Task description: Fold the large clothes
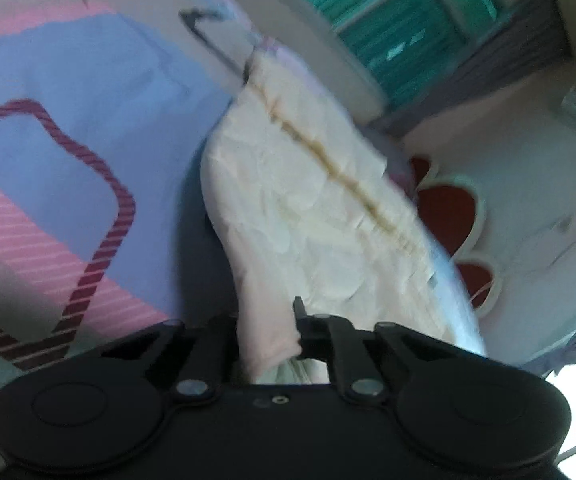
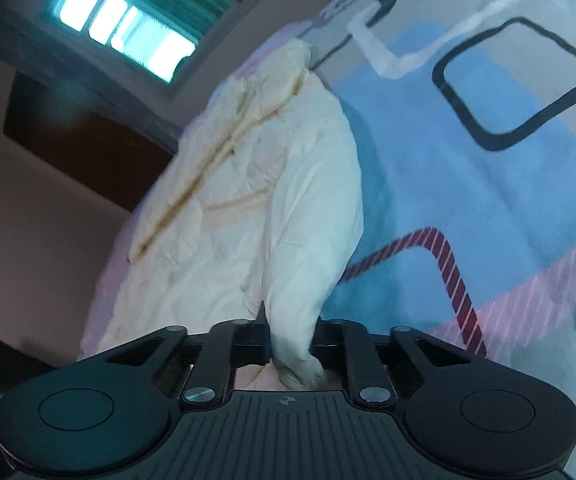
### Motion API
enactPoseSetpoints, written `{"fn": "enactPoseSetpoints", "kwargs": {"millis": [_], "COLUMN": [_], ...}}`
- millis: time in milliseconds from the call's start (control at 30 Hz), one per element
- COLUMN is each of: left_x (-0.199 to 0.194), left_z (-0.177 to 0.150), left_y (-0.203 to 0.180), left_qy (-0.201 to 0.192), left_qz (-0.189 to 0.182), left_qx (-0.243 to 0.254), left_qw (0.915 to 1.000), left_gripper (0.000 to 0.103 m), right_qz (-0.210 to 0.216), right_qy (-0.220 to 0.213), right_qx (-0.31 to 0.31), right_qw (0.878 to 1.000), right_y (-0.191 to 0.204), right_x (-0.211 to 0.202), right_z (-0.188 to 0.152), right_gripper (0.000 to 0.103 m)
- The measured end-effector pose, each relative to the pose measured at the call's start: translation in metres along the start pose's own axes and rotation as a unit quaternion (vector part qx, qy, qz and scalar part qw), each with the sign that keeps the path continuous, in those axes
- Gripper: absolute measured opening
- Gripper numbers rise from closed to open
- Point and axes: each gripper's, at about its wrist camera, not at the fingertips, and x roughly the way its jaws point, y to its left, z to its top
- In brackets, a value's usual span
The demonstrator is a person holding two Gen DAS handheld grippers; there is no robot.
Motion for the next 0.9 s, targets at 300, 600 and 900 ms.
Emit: {"fn": "enactPoseSetpoints", "kwargs": {"millis": [300, 600, 900], "left_x": [-0.015, 0.031, 0.132], "left_z": [0.038, 0.134, 0.242], "left_y": [-0.037, -0.095, -0.118], "left_qy": [-0.074, -0.124, -0.115], "left_qz": [-0.043, -0.081, -0.058], "left_qx": [0.014, 0.056, 0.091], "left_qw": [0.9962, 0.9873, 0.9874], "left_gripper": [0.008, 0.008, 0.008], "right_qz": [0.054, 0.073, 0.053], "right_qy": [-0.066, -0.122, -0.128], "right_qx": [-0.021, -0.063, -0.049], "right_qw": [0.996, 0.988, 0.989], "right_y": [0.050, 0.118, 0.125], "right_x": [-0.018, 0.016, 0.114], "right_z": [0.044, 0.152, 0.269], "right_gripper": [0.012, 0.012, 0.012]}}
